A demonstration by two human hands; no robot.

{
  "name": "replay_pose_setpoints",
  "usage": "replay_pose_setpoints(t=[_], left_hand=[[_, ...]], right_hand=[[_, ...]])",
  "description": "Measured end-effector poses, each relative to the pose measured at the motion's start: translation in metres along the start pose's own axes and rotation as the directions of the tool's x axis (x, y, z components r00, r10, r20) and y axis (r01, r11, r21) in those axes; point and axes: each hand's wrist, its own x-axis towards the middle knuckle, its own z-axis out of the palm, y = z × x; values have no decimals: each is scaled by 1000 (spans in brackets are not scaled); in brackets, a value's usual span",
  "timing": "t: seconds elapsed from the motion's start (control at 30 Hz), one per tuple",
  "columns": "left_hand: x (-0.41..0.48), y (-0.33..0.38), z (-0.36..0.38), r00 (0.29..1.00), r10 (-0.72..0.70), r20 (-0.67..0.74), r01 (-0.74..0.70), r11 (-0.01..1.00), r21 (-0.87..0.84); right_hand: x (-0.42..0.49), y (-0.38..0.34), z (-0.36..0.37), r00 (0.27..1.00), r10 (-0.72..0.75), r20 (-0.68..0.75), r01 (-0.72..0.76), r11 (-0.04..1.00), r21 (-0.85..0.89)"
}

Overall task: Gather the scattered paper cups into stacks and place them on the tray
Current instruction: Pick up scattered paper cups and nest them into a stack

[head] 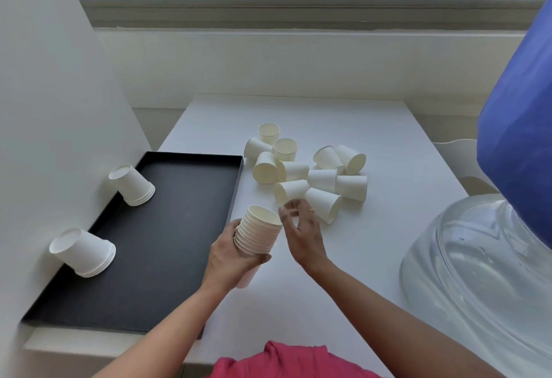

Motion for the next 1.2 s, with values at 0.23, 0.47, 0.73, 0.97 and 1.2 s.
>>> replay_pose_setpoints(t=[0.23, 0.47, 0.73, 0.97, 1.2], left_hand=[[2, -2, 8, 999, -10, 31, 10, 1000, -9], [6, -5, 7, 999, -26, 27, 26, 1000, -2], [9, -6, 6, 999, -28, 26, 28, 1000, 3], [13, -10, 7, 999, -31, 37, 31, 999, 14], [15, -10, 9, 999, -25, 43, 25, 1000, 9]], right_hand=[[22, 16, -12, 952, 171, -254, -186, 982, -39], [45, 36, -31, 918, 351, -184, -385, 898, -211], [50, 47, -31, 912, 378, -158, -397, 912, -108], [48, 41, -34, 879, 320, -354, -356, 933, -41], [47, 19, -32, 850, 80, -522, -94, 996, -1]])
